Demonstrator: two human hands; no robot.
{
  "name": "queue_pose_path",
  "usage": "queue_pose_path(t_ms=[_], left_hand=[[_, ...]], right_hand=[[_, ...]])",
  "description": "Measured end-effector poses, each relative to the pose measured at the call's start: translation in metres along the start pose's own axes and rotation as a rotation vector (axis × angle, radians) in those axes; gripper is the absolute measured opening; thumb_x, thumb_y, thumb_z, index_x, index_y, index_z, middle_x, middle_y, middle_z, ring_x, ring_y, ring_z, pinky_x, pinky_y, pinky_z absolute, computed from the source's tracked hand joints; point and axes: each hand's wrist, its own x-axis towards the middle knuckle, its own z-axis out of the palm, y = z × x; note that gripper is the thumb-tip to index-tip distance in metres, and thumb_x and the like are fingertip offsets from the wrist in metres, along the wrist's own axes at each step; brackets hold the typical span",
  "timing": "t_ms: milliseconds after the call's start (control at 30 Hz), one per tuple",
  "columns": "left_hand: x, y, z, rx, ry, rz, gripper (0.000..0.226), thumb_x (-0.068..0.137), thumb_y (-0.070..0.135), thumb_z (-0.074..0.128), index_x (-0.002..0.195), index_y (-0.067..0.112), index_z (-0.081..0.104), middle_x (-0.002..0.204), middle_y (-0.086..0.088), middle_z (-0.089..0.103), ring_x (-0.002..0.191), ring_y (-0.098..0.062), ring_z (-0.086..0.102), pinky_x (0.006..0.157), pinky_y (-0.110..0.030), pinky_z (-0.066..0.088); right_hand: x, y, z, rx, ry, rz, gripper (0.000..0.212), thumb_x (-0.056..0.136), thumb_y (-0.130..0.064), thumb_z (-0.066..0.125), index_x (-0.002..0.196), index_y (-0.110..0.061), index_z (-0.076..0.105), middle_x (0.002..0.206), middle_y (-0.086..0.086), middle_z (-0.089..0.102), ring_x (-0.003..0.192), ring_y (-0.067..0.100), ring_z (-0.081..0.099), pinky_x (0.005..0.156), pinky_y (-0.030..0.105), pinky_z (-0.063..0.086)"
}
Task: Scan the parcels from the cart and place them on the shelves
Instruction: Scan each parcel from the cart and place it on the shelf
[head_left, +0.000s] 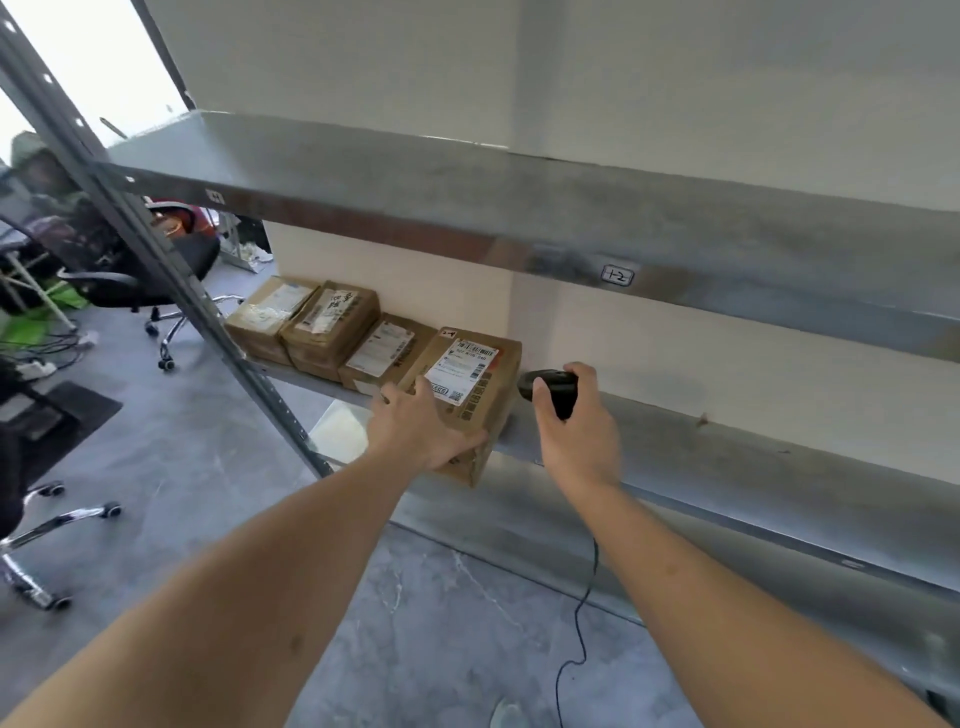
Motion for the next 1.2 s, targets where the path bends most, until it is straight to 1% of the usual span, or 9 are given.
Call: queue_pose_path(t_ms=[167,267,433,533,667,767,900,1067,1200], left_hand=[[0.031,-0.002,0.010,0.004,-0.036,-0.017,0.130,0.056,0.099,0.060,0.155,0.020,0.031,0.148,-0.025,0.039,0.134,-0.046,0.047,0.100,-0.052,0.052],[0.049,-0.004,0.018,0.011,-0.037,-0.020,0.127,0.059,0.097,0.061,0.154,0.020,0.030,0.148,-0.025,0.038,0.136,-0.046,0.044,0.100,-0.053,0.052],[0.074,-0.012,0.034,0.014,-0.017,0.015,0.134,0.064,0.093,0.065,0.162,0.020,0.014,0.150,-0.025,0.033,0.139,-0.046,0.037,0.109,-0.052,0.046],[0.086,-0.016,0.040,0.035,-0.001,0.026,0.137,0.065,0.097,0.059,0.165,0.019,0.006,0.155,-0.027,0.027,0.142,-0.048,0.033,0.113,-0.054,0.041],[0.095,-0.018,0.044,0.116,0.043,0.076,0.135,0.070,0.101,0.047,0.163,0.010,0.011,0.162,-0.029,0.019,0.147,-0.050,0.028,0.121,-0.056,0.030],[0.107,-0.021,0.044,0.129,0.070,0.236,0.120,0.081,0.093,0.045,0.164,0.013,0.013,0.171,-0.023,0.008,0.158,-0.045,0.008,0.128,-0.053,0.009],[0.120,-0.026,0.043,0.126,-0.017,0.451,0.094,0.095,0.079,0.044,0.168,0.030,0.009,0.176,-0.010,-0.002,0.161,-0.036,-0.004,0.129,-0.045,0.000],[0.123,-0.024,0.038,0.157,-0.046,0.476,0.085,0.100,0.074,0.032,0.168,0.031,0.007,0.176,-0.010,-0.004,0.161,-0.036,-0.005,0.129,-0.045,-0.001],[0.124,-0.023,0.031,0.162,-0.054,0.489,0.075,0.104,0.065,0.035,0.167,0.031,0.014,0.175,-0.009,0.004,0.161,-0.036,0.002,0.129,-0.048,0.006]], right_hand=[[0.024,0.005,0.020,-0.009,-0.018,0.027,0.040,0.104,-0.059,0.049,0.137,-0.040,0.038,0.103,-0.004,0.069,0.090,0.026,0.071,0.079,0.048,0.061],[0.035,0.006,0.033,-0.005,-0.027,0.041,0.041,0.104,-0.058,0.050,0.138,-0.038,0.039,0.105,-0.002,0.071,0.090,0.026,0.071,0.078,0.045,0.060],[0.040,0.010,0.053,-0.036,-0.028,0.082,0.043,0.104,-0.058,0.050,0.140,-0.036,0.040,0.106,-0.003,0.070,0.094,0.027,0.069,0.079,0.042,0.058],[0.041,0.012,0.061,-0.040,-0.019,0.098,0.042,0.104,-0.055,0.051,0.140,-0.035,0.043,0.106,-0.006,0.068,0.094,0.024,0.069,0.077,0.039,0.056],[0.044,0.012,0.069,-0.057,-0.005,0.106,0.041,0.104,-0.055,0.052,0.138,-0.035,0.043,0.107,-0.004,0.070,0.092,0.024,0.069,0.076,0.039,0.057],[0.048,0.010,0.073,-0.059,-0.002,0.115,0.038,0.104,-0.056,0.052,0.136,-0.036,0.043,0.104,-0.005,0.069,0.091,0.024,0.070,0.076,0.042,0.060],[0.053,0.004,0.078,-0.084,-0.003,0.113,0.039,0.104,-0.056,0.051,0.136,-0.036,0.041,0.104,-0.002,0.070,0.090,0.026,0.070,0.076,0.043,0.059],[0.057,0.000,0.082,-0.077,-0.001,0.105,0.037,0.104,-0.058,0.050,0.133,-0.039,0.039,0.108,-0.003,0.072,0.092,0.026,0.071,0.079,0.048,0.061],[0.059,-0.004,0.084,-0.071,0.002,0.090,0.039,0.102,-0.060,0.050,0.134,-0.040,0.038,0.109,-0.003,0.072,0.092,0.026,0.072,0.078,0.051,0.062]])
